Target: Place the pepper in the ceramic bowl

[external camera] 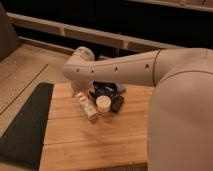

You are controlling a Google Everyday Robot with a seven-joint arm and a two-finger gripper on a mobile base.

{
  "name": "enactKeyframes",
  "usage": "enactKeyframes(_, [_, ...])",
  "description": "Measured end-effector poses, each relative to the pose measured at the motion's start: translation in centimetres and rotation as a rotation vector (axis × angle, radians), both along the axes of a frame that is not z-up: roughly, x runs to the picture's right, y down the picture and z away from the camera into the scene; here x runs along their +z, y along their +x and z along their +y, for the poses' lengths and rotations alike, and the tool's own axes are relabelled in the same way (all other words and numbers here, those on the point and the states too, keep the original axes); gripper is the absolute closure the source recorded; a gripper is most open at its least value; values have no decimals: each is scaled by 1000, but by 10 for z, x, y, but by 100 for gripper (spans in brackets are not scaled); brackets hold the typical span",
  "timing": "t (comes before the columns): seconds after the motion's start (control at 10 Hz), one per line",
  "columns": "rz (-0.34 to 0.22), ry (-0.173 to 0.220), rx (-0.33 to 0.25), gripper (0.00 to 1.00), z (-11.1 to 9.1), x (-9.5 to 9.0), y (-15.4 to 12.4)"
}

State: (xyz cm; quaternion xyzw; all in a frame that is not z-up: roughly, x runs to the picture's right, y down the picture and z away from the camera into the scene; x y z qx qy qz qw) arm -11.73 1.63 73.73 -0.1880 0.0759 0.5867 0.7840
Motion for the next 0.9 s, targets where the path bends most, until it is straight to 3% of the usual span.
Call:
enactKeyframes(0.1, [0,0,-2,35,0,0,0])
enactKeyframes(0.3, [34,35,9,35,-17,14,26])
enactKeyframes(0.5, [23,72,-9,35,-38,42,41])
enactKeyframes(0.6, [-8,89,-28,35,-51,67,40])
enactKeyframes(0.9, [-92,86,-64,35,-66,121,28])
